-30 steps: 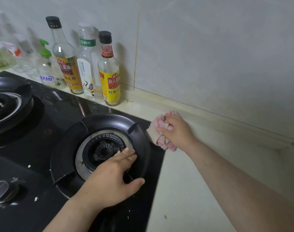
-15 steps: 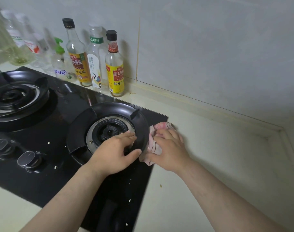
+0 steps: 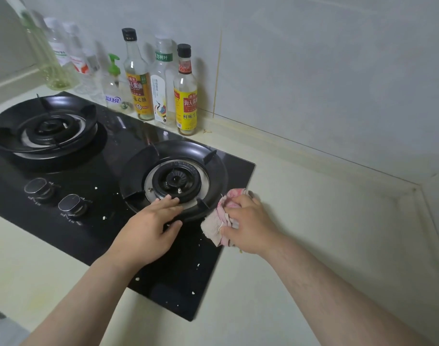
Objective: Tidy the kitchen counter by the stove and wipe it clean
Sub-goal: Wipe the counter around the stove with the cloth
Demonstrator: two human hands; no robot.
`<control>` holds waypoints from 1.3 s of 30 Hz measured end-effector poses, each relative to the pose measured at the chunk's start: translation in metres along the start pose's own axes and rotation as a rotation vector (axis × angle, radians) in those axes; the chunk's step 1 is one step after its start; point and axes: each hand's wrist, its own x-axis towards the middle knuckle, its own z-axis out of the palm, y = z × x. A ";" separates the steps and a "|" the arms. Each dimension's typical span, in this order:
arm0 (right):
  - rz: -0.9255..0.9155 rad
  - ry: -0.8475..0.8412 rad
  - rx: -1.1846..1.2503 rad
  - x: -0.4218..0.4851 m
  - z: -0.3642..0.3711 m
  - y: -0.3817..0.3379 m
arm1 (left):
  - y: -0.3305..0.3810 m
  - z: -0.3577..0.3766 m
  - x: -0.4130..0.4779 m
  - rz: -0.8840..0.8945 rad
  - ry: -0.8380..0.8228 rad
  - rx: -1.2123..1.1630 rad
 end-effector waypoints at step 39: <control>0.275 -0.180 -0.026 -0.139 0.046 -0.132 | -0.025 -0.021 0.004 -0.005 -0.315 -0.155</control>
